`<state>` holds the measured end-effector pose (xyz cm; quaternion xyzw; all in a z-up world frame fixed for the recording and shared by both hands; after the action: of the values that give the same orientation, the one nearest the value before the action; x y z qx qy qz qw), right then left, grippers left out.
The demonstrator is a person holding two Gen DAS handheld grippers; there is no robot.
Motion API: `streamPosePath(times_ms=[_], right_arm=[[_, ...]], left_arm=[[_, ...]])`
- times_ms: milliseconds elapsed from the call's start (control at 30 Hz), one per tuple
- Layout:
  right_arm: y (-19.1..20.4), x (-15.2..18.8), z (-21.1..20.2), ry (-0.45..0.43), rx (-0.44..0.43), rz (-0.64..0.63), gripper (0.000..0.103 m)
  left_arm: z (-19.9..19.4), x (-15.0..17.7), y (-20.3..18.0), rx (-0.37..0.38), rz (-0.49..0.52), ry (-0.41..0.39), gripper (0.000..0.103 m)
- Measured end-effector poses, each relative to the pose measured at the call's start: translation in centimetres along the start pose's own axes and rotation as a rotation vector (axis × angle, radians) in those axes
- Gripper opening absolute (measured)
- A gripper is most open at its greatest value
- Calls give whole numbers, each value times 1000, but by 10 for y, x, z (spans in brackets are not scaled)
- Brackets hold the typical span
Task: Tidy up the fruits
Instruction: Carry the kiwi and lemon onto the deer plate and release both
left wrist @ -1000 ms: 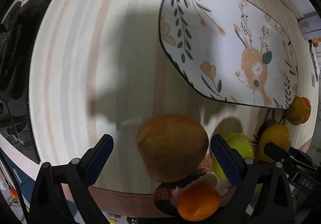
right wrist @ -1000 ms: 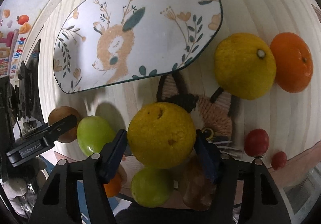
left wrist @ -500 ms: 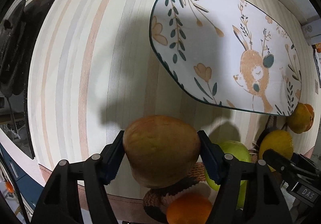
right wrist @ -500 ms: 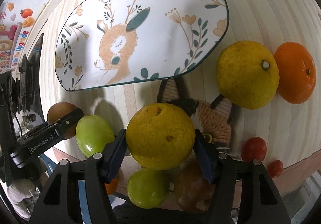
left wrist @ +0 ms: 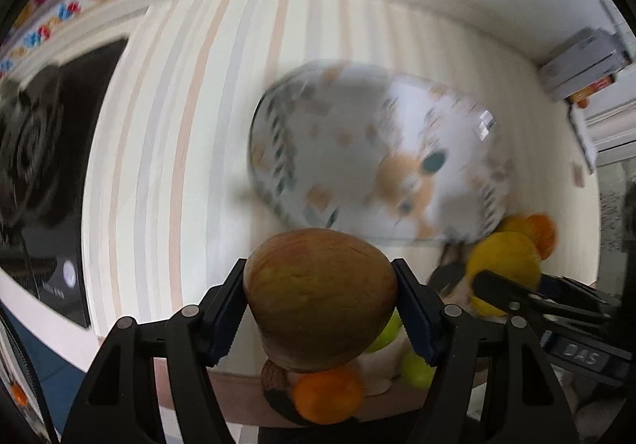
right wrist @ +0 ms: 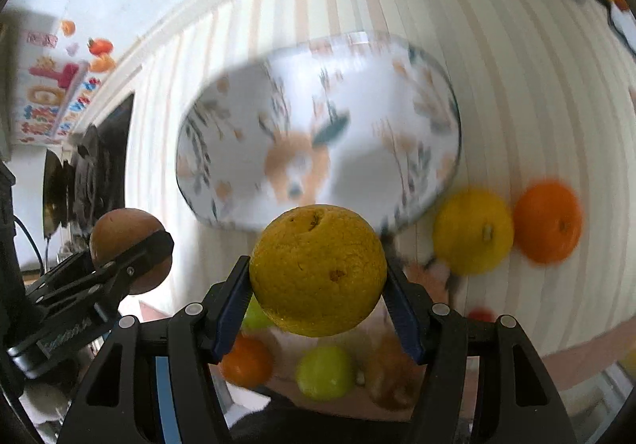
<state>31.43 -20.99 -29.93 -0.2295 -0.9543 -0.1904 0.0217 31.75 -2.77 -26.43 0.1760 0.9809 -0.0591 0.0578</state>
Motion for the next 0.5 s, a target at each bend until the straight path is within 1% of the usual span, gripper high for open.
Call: streamPosePath(times_ms=[67, 133, 200, 300, 333, 367, 500], right_arm=[[7, -20, -2, -34, 18, -10, 66], [11, -38, 1, -52, 38, -10, 66], [17, -56, 9, -52, 59, -8, 66], [23, -73, 18, -61, 99, -19, 66], [25, -78, 21, -63, 109, -24, 66], [21, -89, 23, -61, 121, -27, 66], [15, -104, 33, -47, 149, -15, 66]], left_arm=[[-5, -21, -2, -5, 13, -22, 67], [-1, -41, 0, -22, 23, -25, 67], [8, -55, 13, -21, 15, -7, 67], [36, -80, 29, 5, -8, 46, 67], [44, -84, 31, 8, -13, 56, 67], [51, -90, 34, 12, -18, 68, 67], [66, -106, 42, 28, -46, 102, 68]])
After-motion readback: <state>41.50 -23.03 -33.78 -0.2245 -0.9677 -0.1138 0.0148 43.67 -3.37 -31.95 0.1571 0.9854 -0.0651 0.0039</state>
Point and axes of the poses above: each gripper's, at about its wrist camera, not at the fingertips, and z roughly the way its jaws point, y to its left, x to its underside, the point moved 3 cm from there along z, roughly the way its jaws point, and after that the axes turned 14 degrees about z, right-handed, at the moved point
